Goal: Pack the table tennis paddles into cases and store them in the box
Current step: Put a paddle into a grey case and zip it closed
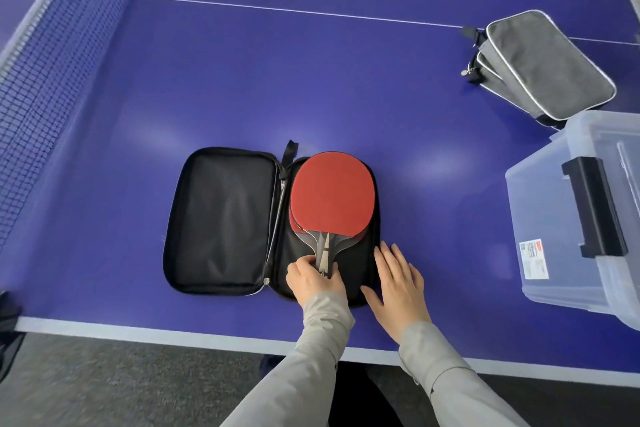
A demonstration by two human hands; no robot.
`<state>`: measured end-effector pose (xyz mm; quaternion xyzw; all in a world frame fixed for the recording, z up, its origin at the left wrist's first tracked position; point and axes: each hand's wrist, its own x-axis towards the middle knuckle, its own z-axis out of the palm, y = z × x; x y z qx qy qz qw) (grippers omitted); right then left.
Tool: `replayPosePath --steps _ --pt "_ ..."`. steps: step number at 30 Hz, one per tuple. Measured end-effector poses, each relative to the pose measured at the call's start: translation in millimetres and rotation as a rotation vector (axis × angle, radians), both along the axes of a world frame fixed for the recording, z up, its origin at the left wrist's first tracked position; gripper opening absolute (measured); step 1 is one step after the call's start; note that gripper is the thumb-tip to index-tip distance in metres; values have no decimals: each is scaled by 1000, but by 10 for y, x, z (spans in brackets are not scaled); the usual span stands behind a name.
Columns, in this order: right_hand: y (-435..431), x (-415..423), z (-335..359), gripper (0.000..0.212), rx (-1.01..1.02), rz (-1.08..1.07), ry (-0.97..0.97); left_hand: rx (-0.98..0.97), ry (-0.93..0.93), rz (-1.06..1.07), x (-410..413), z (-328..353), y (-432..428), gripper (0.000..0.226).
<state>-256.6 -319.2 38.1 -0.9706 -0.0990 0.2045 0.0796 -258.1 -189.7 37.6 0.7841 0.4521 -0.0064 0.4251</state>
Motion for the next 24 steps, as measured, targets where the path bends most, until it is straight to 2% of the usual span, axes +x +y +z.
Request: replayPosePath --steps 7,12,14,16,18,20,22,24 --pt "12 0 -11 69 -31 1 9 -5 7 25 0 -24 -11 37" --pt "-19 8 12 69 -36 16 21 -31 14 -103 -68 108 132 55" --pt "-50 19 28 69 -33 37 29 86 -50 -103 -119 205 447 57" --pt "-69 36 42 69 -3 39 47 261 -108 -2 -176 268 955 54" --pt "-79 47 49 70 13 39 59 349 -33 148 -245 268 1521 57" --pt "-80 49 56 72 11 39 71 328 123 233 -336 226 1974 60" --pt "-65 43 62 74 12 32 85 258 222 202 -415 169 2217 55" --pt "-46 37 72 75 16 24 88 192 214 101 -475 116 2304 44"
